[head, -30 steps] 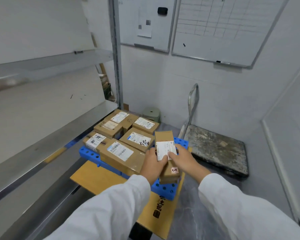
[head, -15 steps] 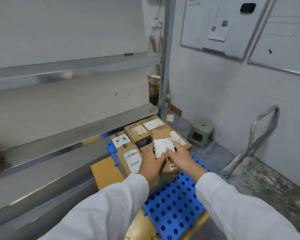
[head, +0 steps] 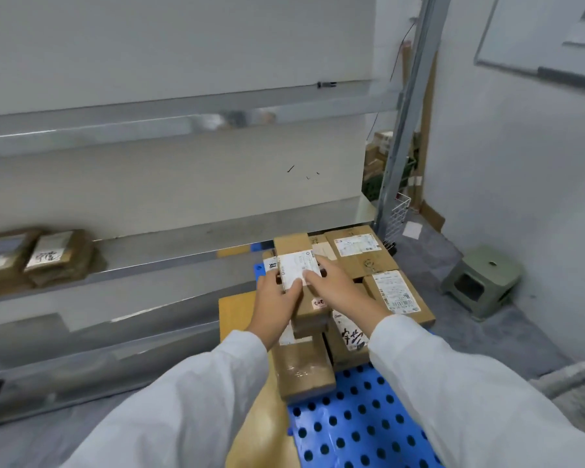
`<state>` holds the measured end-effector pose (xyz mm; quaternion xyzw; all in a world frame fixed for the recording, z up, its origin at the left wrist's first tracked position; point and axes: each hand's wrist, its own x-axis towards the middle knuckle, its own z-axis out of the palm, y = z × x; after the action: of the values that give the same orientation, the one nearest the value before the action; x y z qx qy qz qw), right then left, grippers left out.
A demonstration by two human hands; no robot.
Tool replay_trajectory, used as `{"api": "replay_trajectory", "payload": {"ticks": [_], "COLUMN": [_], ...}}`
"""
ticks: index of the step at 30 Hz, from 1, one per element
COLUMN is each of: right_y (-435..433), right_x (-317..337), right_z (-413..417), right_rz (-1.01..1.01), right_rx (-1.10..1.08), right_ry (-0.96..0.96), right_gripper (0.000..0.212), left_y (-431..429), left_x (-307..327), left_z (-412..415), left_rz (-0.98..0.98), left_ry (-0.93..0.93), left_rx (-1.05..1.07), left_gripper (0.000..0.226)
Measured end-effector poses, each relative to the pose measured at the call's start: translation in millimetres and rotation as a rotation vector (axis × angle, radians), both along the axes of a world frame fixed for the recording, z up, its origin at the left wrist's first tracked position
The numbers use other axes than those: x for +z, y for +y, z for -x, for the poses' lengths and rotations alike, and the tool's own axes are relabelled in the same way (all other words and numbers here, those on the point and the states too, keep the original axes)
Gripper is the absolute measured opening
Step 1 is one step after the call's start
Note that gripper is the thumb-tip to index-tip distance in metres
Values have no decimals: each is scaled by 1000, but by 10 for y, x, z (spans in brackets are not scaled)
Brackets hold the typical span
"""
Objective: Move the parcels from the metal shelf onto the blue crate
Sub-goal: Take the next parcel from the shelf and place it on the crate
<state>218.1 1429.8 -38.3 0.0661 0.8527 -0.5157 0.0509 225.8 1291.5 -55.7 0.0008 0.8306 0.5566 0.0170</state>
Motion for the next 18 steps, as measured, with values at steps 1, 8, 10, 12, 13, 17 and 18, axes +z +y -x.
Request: {"api": "replay_trajectory", "payload": {"ticks": [1,8,10,12,13,17,18], "right_y": [-25,-179,-220,-280,-318,-423,-426], "right_x": [25,122,101,28,-24,-278,-338], "right_z": [139,1069,1325,1574,1672,1899,1936], "right_rz": [-5,-10,-31,-48,-38,-19,-10], "right_rx": [6,30,53,68,72,82,86], "right_ry": [6,18,10,1,-8,-43,-49], "right_gripper": [43,38,38,39,39,40,40], "left_y": [-25,-125,-157,-206,-236,-334,-346], "left_x": [21,22,-45,-134,-188,-433,-494], "left_z": [125,1024,1249,1477,1575,1815,1850], "left_rz": [2,-39,-50,-65,-73,-75,-71], "left_ry": [13,14,11,-3,-15,-58,-71], "left_rx": [4,69,87,104,114,131,131], "left_gripper": [30,32,35,39,40,41,43]}}
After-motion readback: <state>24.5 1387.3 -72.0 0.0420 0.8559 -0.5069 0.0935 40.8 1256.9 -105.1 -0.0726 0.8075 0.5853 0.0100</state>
